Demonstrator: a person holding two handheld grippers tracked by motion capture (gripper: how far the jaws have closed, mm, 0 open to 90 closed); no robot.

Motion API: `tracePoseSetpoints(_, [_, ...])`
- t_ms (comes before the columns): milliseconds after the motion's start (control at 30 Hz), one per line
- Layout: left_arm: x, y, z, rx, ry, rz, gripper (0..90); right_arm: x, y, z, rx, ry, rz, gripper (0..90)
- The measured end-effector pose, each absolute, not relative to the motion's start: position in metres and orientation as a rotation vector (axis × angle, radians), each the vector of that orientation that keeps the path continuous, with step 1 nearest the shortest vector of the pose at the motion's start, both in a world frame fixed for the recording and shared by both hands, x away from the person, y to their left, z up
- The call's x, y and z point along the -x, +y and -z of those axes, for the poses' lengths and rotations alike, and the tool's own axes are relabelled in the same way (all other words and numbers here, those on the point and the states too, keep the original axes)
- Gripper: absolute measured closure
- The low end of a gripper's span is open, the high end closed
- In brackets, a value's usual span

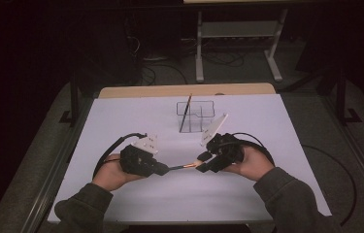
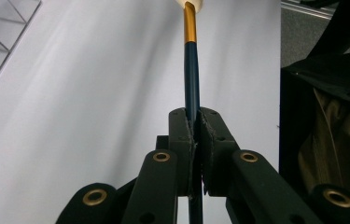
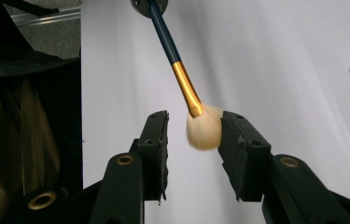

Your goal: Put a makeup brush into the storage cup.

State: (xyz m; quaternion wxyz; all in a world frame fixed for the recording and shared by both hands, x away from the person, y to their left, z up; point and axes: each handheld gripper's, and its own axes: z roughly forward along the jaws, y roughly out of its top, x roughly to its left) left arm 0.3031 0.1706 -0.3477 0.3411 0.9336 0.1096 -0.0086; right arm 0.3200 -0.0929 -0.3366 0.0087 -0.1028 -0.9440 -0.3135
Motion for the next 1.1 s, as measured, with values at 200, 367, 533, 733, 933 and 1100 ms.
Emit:
tracePoseSetpoints(200, [-0.304, 0.172, 0.347, -2.427, 0.299, 0.013, 83.9, -0.321, -0.098, 0.338, 0.349, -2.948, 0.981, 60.5])
tracePoseSetpoints(367, [-0.305, 0.173, 0.348, -2.423, 0.323, 0.013, 83.9, -0.321, -0.103, 0.34, 0.363, -2.947, 0.981, 60.7])
tracePoseSetpoints(533, [-0.305, 0.173, 0.347, -2.418, 0.333, -0.001, 83.9, -0.321, -0.104, 0.341, 0.371, -2.941, 0.982, 60.6])
tracePoseSetpoints(733, [-0.307, 0.174, 0.347, -2.415, 0.35, -0.019, 83.9, -0.322, -0.105, 0.343, 0.377, -2.934, 0.989, 60.5])
tracePoseSetpoints(933, [-0.309, 0.174, 0.347, -2.409, 0.374, -0.032, 84.0, -0.321, -0.107, 0.345, 0.381, -2.926, 0.997, 59.6])
tracePoseSetpoints(1100, [-0.311, 0.173, 0.347, -2.413, 0.383, -0.045, 84.0, -0.321, -0.11, 0.348, 0.405, -2.924, 1.002, 58.2])
